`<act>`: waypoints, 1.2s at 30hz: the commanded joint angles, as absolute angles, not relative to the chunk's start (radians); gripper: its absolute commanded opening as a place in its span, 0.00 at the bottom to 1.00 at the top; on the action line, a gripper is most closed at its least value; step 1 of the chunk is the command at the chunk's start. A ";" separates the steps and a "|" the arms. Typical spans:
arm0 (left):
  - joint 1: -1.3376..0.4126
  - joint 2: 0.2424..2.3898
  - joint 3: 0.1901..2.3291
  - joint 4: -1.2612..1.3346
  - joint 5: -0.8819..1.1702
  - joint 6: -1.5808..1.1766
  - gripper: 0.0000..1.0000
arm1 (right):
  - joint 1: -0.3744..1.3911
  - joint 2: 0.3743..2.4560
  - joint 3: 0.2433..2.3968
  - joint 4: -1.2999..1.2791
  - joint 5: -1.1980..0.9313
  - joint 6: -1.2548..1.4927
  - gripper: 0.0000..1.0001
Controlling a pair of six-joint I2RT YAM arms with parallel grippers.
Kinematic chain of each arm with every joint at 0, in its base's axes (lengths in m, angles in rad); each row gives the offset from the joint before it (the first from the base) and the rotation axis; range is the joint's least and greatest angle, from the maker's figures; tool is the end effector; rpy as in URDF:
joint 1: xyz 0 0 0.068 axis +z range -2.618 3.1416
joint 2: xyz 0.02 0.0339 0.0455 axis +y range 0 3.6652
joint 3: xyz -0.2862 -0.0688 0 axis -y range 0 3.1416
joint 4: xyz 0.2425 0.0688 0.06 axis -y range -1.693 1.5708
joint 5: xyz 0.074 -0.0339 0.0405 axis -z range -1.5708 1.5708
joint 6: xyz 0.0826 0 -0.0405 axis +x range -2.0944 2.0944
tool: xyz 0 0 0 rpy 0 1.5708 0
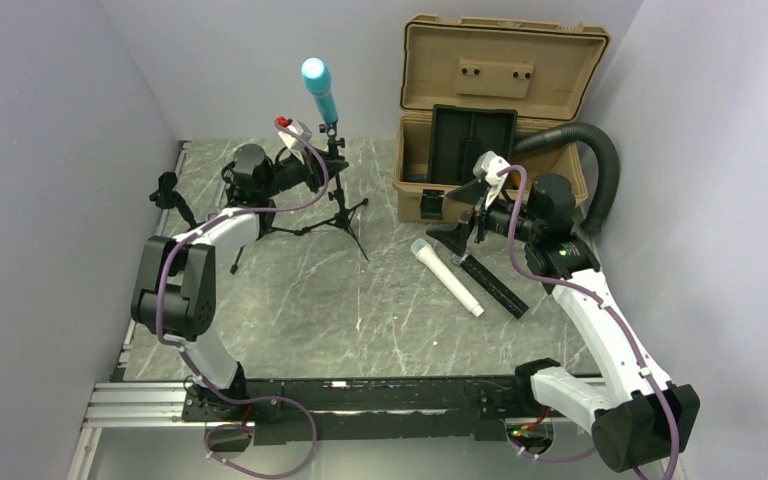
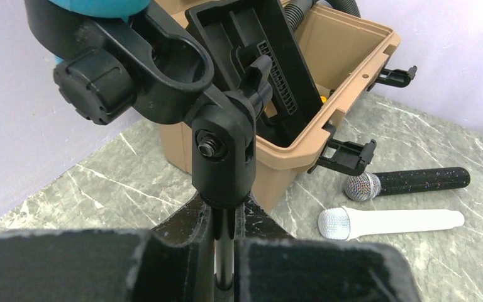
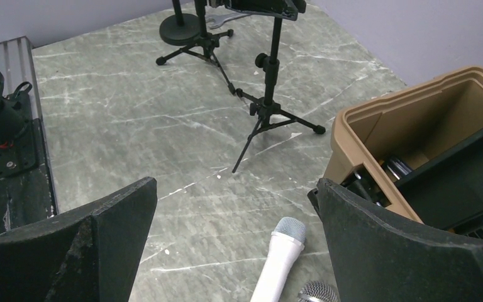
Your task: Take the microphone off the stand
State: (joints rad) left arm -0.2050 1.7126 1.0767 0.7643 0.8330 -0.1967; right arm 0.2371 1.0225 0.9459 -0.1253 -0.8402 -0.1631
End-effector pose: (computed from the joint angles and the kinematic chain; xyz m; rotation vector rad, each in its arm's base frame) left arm 0.3984 -0.1453 0.3177 0.7045 1.3857 -0.9171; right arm 0.2224 0.1170 0.3731 -0.9251 1.5100 0.7929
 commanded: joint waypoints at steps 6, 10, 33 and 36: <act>-0.222 1.578 1.011 0.763 0.883 -0.218 0.00 | 0.235 1.008 0.951 -0.085 -0.862 -0.157 1.00; -0.244 1.539 0.991 0.725 0.896 -0.202 0.00 | 0.235 1.004 0.950 -0.081 -0.864 -0.153 1.00; -0.417 1.237 0.723 0.585 0.969 -0.061 0.00 | 0.297 1.035 0.986 -0.084 -0.963 -0.174 0.96; -0.430 1.198 0.696 0.563 0.997 -0.048 0.00 | 0.333 1.051 1.030 -0.126 -0.949 -0.214 0.96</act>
State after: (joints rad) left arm -0.4099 1.2629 0.7151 0.5896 0.9169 -0.0727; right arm 0.2974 1.0382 0.9440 -0.1276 -0.9260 -0.1688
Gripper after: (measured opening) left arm 0.109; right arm 0.963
